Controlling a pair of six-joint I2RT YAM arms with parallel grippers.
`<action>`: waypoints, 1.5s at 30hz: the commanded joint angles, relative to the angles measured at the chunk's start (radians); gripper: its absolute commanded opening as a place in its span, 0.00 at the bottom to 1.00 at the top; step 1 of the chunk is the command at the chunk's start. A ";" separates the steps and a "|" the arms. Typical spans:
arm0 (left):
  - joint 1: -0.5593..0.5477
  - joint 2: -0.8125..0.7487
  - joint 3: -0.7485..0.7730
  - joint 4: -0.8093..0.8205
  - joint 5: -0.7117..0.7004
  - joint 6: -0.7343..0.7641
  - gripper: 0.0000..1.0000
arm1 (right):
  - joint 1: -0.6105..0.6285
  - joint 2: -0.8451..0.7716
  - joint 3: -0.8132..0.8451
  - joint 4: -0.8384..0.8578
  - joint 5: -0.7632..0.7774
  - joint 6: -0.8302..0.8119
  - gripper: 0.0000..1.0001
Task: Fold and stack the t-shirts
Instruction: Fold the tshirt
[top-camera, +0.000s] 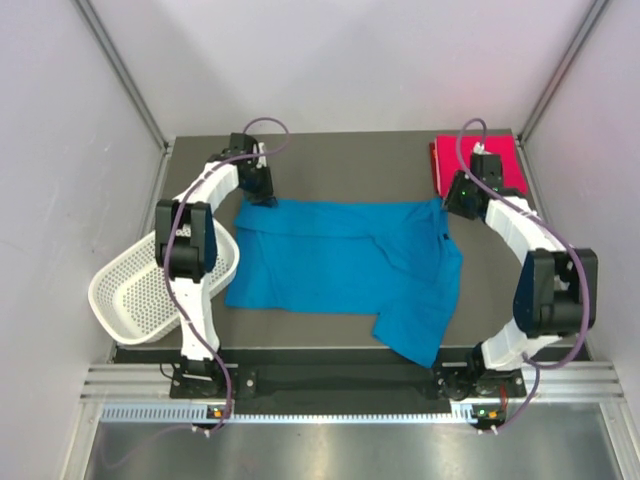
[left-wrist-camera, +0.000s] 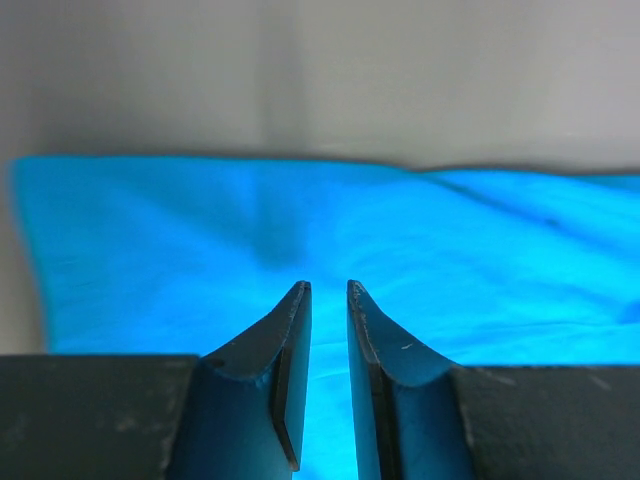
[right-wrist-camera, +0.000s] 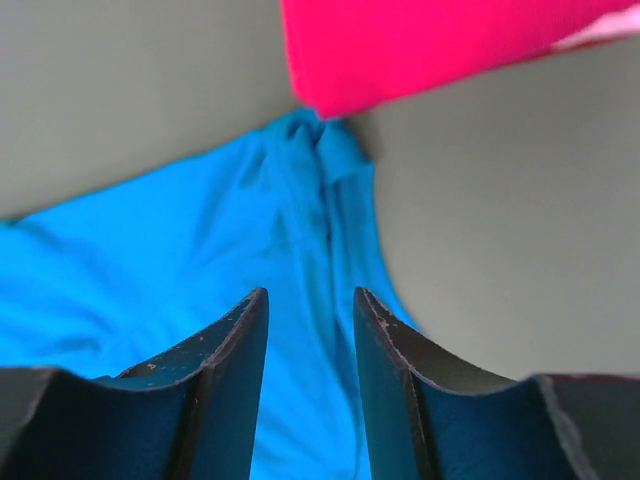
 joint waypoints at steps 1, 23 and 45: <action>-0.038 0.020 0.018 0.073 0.040 -0.056 0.26 | 0.020 0.085 0.103 0.050 0.078 -0.082 0.40; -0.076 0.094 -0.065 0.095 -0.115 -0.101 0.25 | 0.164 0.397 0.353 0.024 0.379 -0.148 0.37; -0.076 0.112 -0.068 0.062 -0.202 -0.094 0.24 | 0.095 0.328 0.214 0.043 0.348 -0.004 0.07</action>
